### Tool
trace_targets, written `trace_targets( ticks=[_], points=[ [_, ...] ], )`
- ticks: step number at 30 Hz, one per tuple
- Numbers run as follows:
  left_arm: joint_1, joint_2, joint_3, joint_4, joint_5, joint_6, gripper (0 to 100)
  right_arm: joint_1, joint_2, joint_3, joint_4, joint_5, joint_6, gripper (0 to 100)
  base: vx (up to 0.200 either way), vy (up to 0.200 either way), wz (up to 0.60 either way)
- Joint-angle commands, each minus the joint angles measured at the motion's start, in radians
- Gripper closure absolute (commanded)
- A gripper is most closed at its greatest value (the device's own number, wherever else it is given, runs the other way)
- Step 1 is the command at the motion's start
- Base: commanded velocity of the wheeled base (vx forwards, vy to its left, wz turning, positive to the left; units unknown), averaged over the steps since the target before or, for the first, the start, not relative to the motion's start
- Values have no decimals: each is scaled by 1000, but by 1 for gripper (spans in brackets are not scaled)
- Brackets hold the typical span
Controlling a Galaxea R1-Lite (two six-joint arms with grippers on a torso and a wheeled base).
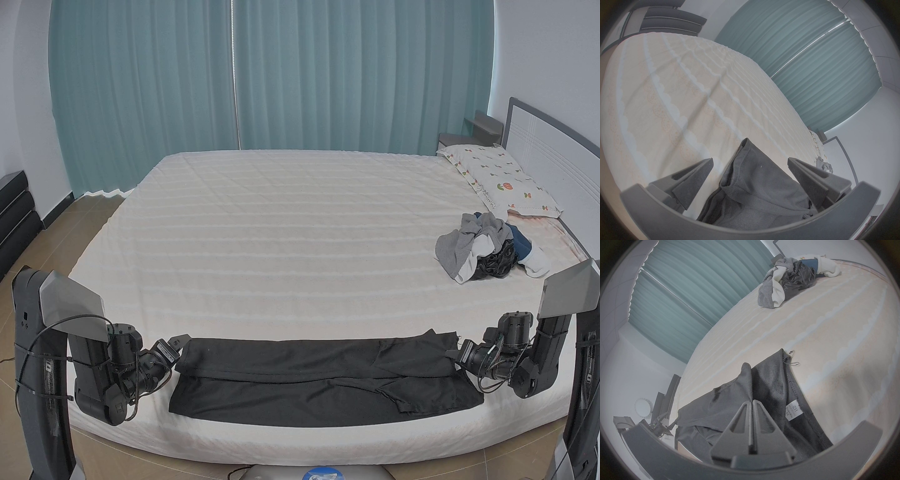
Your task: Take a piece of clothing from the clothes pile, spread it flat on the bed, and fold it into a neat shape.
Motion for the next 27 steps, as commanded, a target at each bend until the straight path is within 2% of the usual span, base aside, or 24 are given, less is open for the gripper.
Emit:
trace_targets(
  ticks=[1,7,13,14,20,24,27],
  points=[
    [0,2,-1,-1,0,-1,0,-4,-9,6,0,1,-2,100,0,0,0],
    [0,2,-1,-1,0,-1,0,-2,3,31,2,5,-54,100,0,0,0],
    [0,2,-1,-1,0,1,0,4,9,32,10,4,-63,100,0,0,0],
    [0,2,-1,-1,0,-1,0,4,9,32,10,4,-65,0,0,0,0],
    [0,-1,-6,-1,3,-4,0,-7,-12,15,-3,7,-40,0,0,0,0],
    [1,-6,-12,-1,5,-4,0,-19,-51,-20,-4,1,96,0,0,0,0],
    [1,-24,-14,-1,5,-4,0,-41,-54,-48,-3,1,148,0,0,0,0]
  ],
)
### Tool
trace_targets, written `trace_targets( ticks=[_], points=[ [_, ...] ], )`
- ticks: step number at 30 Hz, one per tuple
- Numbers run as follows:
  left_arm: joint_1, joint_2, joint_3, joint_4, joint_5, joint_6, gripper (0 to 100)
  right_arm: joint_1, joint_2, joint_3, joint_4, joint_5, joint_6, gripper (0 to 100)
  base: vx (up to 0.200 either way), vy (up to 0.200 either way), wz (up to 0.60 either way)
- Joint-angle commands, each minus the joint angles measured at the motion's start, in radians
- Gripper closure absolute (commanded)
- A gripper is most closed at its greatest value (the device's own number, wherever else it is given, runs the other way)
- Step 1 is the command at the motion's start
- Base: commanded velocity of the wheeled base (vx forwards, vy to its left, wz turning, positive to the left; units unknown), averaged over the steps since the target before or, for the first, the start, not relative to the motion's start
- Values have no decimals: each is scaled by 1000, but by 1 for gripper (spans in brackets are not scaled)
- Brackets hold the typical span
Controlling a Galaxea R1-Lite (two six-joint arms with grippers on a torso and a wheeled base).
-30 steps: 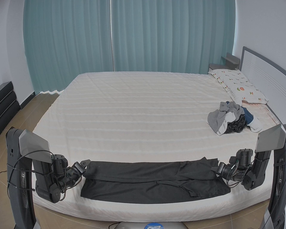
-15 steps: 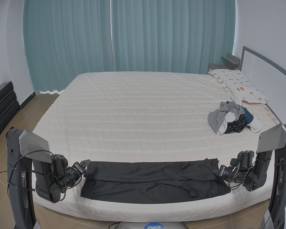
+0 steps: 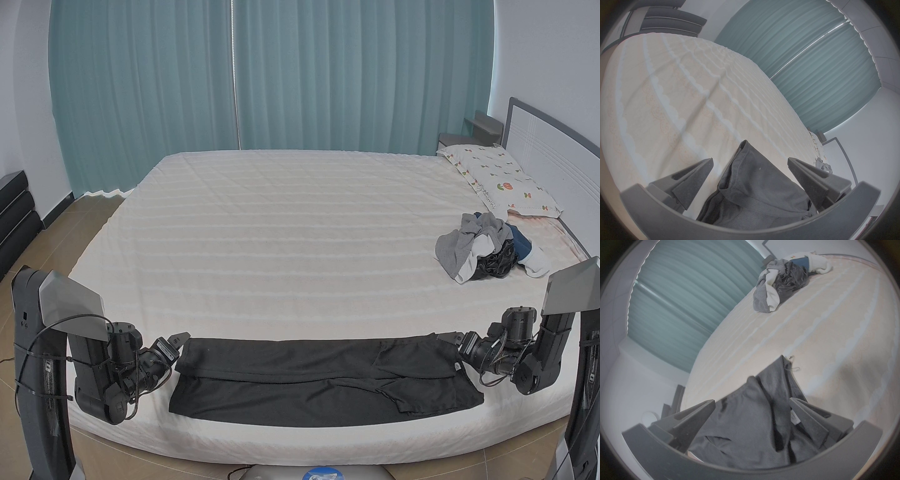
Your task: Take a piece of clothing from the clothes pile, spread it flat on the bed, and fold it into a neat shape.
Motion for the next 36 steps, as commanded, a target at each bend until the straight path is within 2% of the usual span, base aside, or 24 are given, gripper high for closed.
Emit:
trace_targets(
  ticks=[1,4,6,9,14,15,16,17,20,23,28,32,36],
  points=[
    [-1,-49,-4,-1,1,0,0,-41,-31,-56,2,1,73,0,0,0,0],
    [-24,-100,-13,13,-2,5,0,-52,-20,-103,13,1,165,0,0,0,0],
    [-36,-103,-34,22,-2,29,0,-52,-17,-111,15,3,184,0,0,0,0],
    [-30,-103,-111,127,-2,174,0,-52,-11,-111,15,3,185,0,0,0,0],
    [-35,-100,-200,243,-8,184,0,-41,14,-111,15,3,185,0,0,0,0],
    [-38,-91,-241,331,-8,198,0,-35,20,-111,15,3,185,0,0,0,0],
    [-38,-91,-247,343,-10,200,0,-33,20,-111,15,3,185,0,0,0,0],
    [-35,-83,-277,415,-10,207,0,-26,22,-110,15,3,185,0,0,0,0],
    [-29,-69,-310,475,-13,209,0,-23,22,-111,18,1,185,0,0,0,0],
    [-32,-68,-293,481,-13,217,0,-23,22,-113,35,3,184,0,0,0,0],
    [-32,-48,-234,470,-13,307,0,-23,17,-125,70,1,185,0,0,0,0],
    [-38,-20,-217,453,-83,362,0,-21,17,-125,70,1,184,0,0,0,0],
    [-36,-17,-197,453,-103,431,0,-21,17,-125,70,1,184,0,0,0,0]
  ],
)
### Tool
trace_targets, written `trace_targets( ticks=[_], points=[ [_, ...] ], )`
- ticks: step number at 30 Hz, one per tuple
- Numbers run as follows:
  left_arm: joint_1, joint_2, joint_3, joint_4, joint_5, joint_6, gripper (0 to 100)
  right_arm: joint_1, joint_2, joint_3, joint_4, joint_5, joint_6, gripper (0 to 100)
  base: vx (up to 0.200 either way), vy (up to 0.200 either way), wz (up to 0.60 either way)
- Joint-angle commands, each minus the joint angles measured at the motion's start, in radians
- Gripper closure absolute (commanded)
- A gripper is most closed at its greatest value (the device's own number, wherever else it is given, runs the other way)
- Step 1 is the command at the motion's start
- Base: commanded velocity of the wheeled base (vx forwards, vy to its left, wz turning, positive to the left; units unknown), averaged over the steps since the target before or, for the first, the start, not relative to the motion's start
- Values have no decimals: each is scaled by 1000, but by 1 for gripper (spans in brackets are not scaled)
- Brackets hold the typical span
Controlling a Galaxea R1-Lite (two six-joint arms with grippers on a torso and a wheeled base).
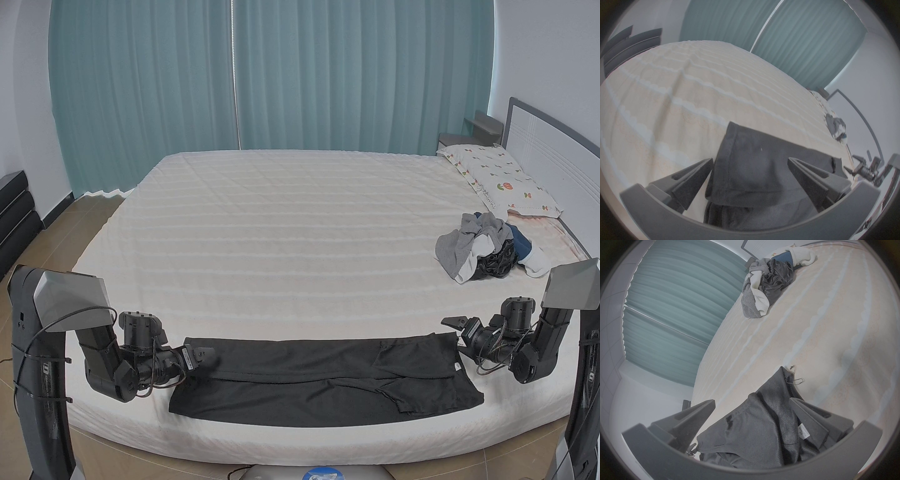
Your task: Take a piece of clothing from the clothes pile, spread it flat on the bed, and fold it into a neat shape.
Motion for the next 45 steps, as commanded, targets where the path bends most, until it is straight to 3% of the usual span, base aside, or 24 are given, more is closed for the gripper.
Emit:
trace_targets(
  ticks=[1,7,14,15,38,45],
  points=[
    [0,22,27,-2,-12,34,0,1,2,0,0,0,0,0,0,0,0],
    [0,21,65,-4,-12,123,0,2,3,0,0,0,0,0,0,0,0],
    [-2,30,76,-42,-13,134,0,1,3,0,0,0,0,0,0,0,0],
    [-3,31,77,-48,-13,134,100,1,3,0,0,0,0,0,0,0,0],
    [0,33,83,-94,-18,142,100,1,2,0,0,0,0,0,0,0,0],
    [-2,33,56,-104,-16,88,100,-9,-12,-2,-12,2,2,0,-171,0,0]
  ],
)
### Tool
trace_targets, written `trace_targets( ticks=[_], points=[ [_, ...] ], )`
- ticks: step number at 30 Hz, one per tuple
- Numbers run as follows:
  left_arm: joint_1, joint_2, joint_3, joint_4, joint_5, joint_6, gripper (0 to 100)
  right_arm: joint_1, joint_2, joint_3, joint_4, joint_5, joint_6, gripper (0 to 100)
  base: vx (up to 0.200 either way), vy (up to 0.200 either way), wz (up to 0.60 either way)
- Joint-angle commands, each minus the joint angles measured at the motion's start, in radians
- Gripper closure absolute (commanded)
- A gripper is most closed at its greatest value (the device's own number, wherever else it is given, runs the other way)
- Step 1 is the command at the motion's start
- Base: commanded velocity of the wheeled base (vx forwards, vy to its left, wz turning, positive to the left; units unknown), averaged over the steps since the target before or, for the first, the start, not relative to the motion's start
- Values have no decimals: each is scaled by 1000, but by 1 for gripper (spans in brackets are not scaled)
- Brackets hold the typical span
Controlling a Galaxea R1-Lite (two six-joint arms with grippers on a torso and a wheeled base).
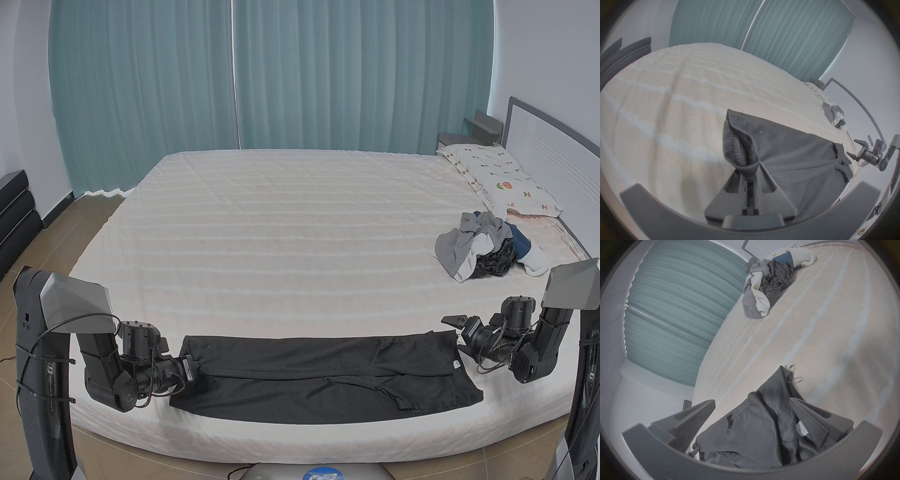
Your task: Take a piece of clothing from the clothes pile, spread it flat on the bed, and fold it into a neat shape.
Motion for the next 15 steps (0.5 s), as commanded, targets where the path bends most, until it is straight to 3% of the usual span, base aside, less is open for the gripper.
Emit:
trace_targets(
  ticks=[1,10,15],
  points=[
    [-1,0,-28,-1,3,-33,100,-9,-17,0,-5,1,1,0,0,0,0],
    [-33,-5,-91,-1,17,-188,100,-20,-20,-16,0,1,4,0,0,0,0],
    [-53,-5,-89,-1,17,-200,100,-20,-20,-14,-3,1,5,0,0,0,0]
  ],
)
